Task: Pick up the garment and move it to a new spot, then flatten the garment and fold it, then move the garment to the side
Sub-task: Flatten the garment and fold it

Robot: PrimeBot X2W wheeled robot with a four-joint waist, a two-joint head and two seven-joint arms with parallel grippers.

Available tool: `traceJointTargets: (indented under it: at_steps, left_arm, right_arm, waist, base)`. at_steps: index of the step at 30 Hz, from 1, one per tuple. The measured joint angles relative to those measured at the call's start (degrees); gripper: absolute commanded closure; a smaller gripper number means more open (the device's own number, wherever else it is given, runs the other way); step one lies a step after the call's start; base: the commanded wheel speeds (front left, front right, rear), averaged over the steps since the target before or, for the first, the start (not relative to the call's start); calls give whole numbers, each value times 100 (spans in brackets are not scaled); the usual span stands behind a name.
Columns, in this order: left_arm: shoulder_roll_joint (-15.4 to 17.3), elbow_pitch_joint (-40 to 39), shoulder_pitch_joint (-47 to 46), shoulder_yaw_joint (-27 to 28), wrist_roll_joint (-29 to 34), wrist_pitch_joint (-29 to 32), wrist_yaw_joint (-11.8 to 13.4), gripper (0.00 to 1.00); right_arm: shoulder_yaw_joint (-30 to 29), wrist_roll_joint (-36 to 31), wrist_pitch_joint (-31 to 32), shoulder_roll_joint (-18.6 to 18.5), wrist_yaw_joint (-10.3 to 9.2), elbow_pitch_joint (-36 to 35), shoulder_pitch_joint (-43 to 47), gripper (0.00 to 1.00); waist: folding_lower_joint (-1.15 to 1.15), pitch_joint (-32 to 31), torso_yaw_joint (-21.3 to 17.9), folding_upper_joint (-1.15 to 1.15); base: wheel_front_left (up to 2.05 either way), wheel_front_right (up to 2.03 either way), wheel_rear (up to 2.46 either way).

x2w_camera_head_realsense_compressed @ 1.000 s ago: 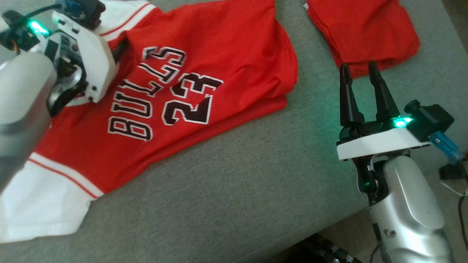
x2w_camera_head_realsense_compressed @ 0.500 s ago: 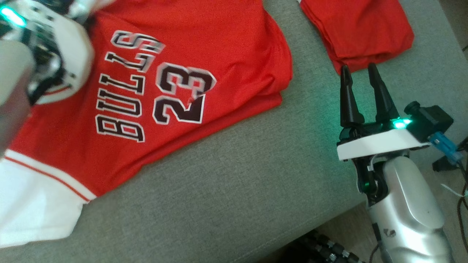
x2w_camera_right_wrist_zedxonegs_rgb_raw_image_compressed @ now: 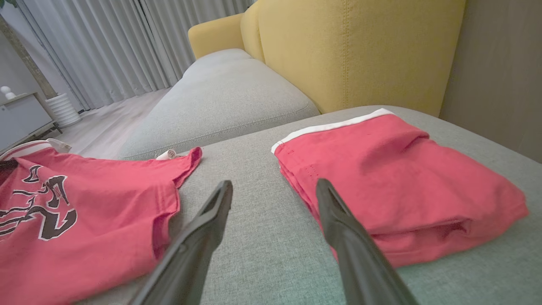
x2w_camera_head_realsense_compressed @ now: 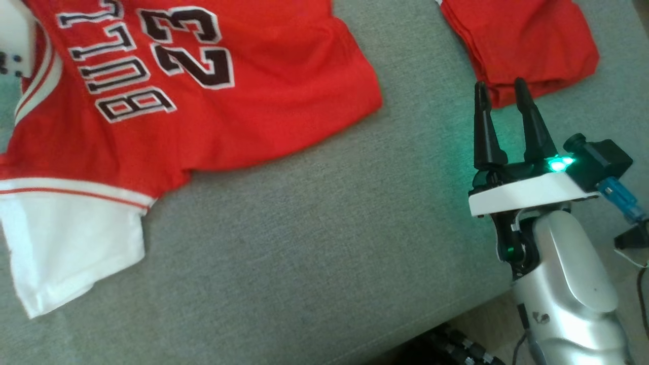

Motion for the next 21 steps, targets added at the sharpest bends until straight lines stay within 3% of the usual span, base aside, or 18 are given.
traceJointTargets:
  at_steps: [4, 13, 19, 20, 21]
  left_arm:
    - [-21, 339, -1, 100, 0, -252, 276, 100]
    - [-109, 912, 3, 147, -7, -546, 558, 100]
    - [-234, 1074, 27, 215, -66, -697, 573, 100]
    - [-245, 1088, 27, 240, -67, -755, 571, 25]
    - [-265, 1113, 27, 248, -67, -795, 549, 0]
  right_arm:
    - [1, -79, 0, 0, 0, 2, 0, 0]
    - [-3, -191, 2, 0, 0, 9, 1, 0]
    - [-5, -242, 35, 0, 0, -4, 2, 0]
    - [-7, -269, 36, 0, 0, -7, 3, 0]
    - [-7, -279, 51, 0, 0, -11, 3, 0]
  waist:
    - [0, -15, 58, 0]
    - [0, -111, 214, 0]
    - [0, -172, 343, 0]
    - [0, -178, 364, 0]
    - [0, -186, 386, 0]
  base:
    - [0, 0, 0]
    - [0, 0, 0]
    - [0, 0, 0]
    - [0, 0, 0]
    - [0, 0, 0]
